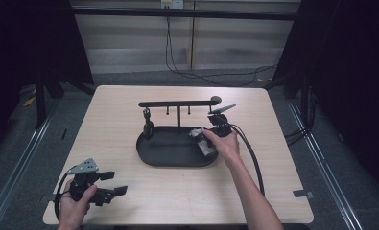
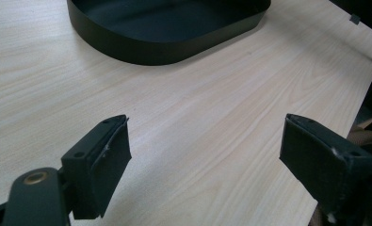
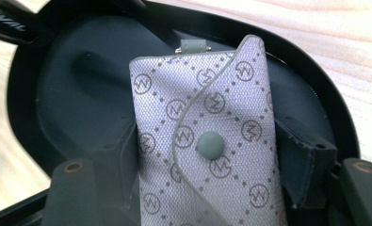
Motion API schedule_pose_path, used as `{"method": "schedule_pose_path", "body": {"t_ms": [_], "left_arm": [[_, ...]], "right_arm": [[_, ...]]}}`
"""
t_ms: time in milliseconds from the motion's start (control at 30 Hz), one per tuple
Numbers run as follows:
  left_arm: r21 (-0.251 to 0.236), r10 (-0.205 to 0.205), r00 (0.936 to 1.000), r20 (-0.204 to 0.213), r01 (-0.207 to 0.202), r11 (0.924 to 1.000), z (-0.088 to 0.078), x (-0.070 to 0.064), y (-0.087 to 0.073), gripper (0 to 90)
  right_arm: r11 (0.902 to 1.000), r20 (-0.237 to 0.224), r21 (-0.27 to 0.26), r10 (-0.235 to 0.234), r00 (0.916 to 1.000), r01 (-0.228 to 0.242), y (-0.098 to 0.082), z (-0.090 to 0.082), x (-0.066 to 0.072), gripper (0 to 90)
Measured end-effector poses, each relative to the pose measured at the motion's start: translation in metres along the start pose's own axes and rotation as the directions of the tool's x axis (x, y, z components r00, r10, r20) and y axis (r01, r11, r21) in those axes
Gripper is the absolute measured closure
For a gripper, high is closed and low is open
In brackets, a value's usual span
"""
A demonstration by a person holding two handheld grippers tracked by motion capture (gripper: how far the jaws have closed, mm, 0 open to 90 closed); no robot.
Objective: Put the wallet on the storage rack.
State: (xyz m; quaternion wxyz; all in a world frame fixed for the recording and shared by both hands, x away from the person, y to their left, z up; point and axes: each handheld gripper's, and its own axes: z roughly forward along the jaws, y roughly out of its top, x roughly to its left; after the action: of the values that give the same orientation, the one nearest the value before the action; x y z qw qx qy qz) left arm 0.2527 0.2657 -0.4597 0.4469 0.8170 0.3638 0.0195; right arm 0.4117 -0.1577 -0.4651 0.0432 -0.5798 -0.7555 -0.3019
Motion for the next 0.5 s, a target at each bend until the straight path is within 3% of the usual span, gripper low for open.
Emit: {"method": "schedule_pose_path", "body": {"t_ms": [167,333,433,500], "left_arm": [[0.001,-0.004,1.0000,0.001,0.004,1.0000,0.000,0.000,0.000,16.5],[0.001,-0.006,1.0000,0.002,0.006,1.0000,0.000,0.000,0.000,16.6],[0.003,-0.005,1.0000,0.001,0.005,1.0000,0.000,0.000,0.000,16.5],[0.002,-0.005,1.0000,0.002,0.005,1.0000,0.000,0.000,0.000,16.5]], "right_arm": [[0.9999,0.010,0.014,0.001,0.9999,-0.001,-0.004,0.008,-0.002,30.2],[0.9981,0.041,0.039,-0.050,0.9979,0.048,-0.006,0.015,0.003,28.1],[0.9981,0.036,0.010,-0.060,0.9975,0.060,-0.007,0.013,0.004,28.1],[0.9973,0.059,-0.018,-0.071,0.9958,0.072,-0.007,0.010,0.004,27.0]]}}
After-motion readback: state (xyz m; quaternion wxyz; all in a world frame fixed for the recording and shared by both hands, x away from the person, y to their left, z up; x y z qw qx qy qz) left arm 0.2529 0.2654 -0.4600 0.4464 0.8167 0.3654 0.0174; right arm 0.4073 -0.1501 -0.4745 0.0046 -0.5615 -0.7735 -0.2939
